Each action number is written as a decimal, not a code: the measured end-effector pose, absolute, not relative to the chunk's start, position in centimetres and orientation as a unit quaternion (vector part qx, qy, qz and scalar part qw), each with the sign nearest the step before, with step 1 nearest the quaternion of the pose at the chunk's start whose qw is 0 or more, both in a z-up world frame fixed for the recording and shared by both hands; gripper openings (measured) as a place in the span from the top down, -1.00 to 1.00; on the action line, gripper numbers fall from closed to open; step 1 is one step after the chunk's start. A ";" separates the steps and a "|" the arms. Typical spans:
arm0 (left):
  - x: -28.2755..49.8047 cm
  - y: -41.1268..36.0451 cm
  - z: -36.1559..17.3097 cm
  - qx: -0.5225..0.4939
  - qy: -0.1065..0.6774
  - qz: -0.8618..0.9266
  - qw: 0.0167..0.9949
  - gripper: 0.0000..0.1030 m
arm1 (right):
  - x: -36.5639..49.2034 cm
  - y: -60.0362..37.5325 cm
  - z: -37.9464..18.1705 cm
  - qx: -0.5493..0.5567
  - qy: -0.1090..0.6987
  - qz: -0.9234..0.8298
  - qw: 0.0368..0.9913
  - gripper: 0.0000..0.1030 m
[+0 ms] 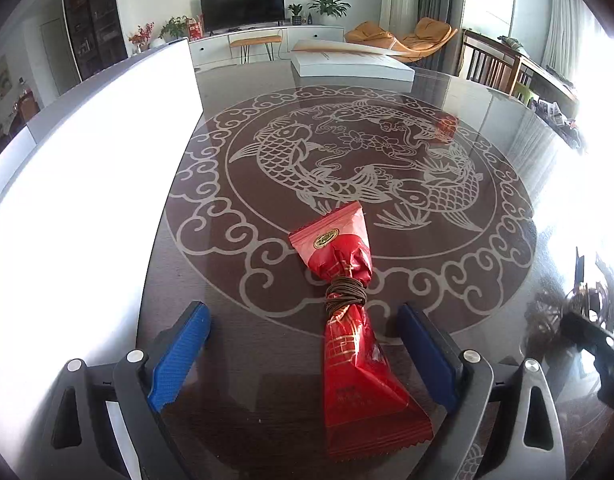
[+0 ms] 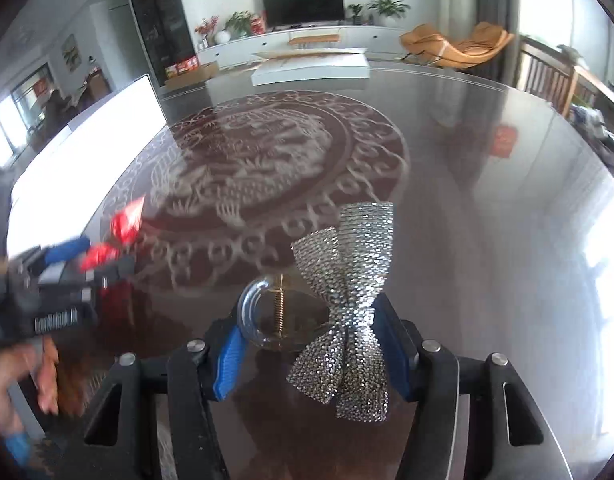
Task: Organize objects
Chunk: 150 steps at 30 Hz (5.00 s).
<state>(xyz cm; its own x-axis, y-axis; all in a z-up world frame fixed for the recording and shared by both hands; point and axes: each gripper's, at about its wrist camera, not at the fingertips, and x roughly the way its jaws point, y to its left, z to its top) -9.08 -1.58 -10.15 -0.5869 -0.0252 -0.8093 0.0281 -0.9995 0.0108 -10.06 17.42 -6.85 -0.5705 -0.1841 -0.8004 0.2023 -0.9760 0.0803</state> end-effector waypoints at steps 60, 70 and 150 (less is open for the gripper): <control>-9.1 -1.5 -10.2 0.454 0.000 -0.891 0.015 -0.86 | -6.5 16.7 -8.4 0.446 0.041 -0.892 0.060 -1.00; -9.1 -1.5 -10.2 0.454 0.000 -0.891 0.015 -0.86 | -6.5 16.7 -8.4 0.446 0.041 -0.892 0.060 -1.00; -9.2 -1.6 -10.3 0.454 0.000 -0.891 0.014 -0.86 | -6.5 16.6 -8.6 0.444 0.041 -0.893 0.059 -1.00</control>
<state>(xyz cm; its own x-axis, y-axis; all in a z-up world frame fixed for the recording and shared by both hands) -9.17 -1.63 -10.25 -0.5881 -0.0243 -0.8084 0.0243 -0.9996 0.0124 -6.54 16.60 -8.63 -0.5983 -0.0693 -0.7983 0.1418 -0.9897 -0.0204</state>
